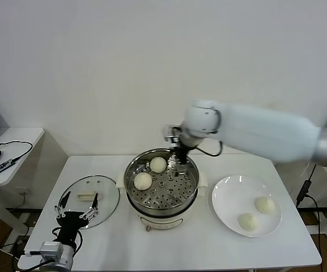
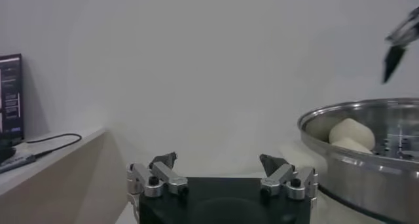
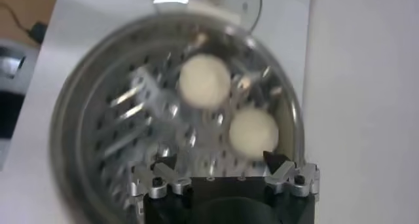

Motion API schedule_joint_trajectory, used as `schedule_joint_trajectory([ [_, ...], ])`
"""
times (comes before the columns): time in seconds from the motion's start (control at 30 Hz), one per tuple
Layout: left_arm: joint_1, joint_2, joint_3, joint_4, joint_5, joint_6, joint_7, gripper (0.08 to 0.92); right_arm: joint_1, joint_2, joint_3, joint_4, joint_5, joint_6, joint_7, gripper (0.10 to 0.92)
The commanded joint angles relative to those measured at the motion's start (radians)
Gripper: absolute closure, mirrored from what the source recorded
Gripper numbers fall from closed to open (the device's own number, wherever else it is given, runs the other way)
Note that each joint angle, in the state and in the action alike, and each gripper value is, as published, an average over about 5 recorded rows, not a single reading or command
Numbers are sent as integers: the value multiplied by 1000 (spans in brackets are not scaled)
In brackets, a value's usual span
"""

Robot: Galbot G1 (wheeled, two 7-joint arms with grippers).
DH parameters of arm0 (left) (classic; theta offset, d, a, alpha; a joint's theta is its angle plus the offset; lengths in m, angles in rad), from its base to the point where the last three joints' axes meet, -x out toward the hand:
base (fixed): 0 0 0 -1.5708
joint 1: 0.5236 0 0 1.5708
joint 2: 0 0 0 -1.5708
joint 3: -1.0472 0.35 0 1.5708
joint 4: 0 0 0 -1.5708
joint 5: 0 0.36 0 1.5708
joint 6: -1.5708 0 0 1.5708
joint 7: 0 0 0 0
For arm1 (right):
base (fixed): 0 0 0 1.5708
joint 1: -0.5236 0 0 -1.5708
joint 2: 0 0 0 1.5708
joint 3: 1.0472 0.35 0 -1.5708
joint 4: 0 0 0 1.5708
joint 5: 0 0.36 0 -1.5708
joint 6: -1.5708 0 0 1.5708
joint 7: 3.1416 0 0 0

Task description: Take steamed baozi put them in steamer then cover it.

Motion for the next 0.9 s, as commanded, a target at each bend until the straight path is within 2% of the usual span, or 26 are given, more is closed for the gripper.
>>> schedule_joint_trajectory([
  [0.03,4,6,-1,9,1,-1,0,177,-116,-423,87,161,-217,121,-100,203],
  [0.3,20,15,-3,26,7,-3,-3,177,-535,-548,376,148,-458,234,-117,203],
  [0.5,32,11,-8,17,20,-3,-4,177,-742,-544,500,128,-523,264,-114,203],
  [0.9,51,-1,-22,13,30,-4,-4,177,-828,-474,536,77,-560,275,-116,203],
])
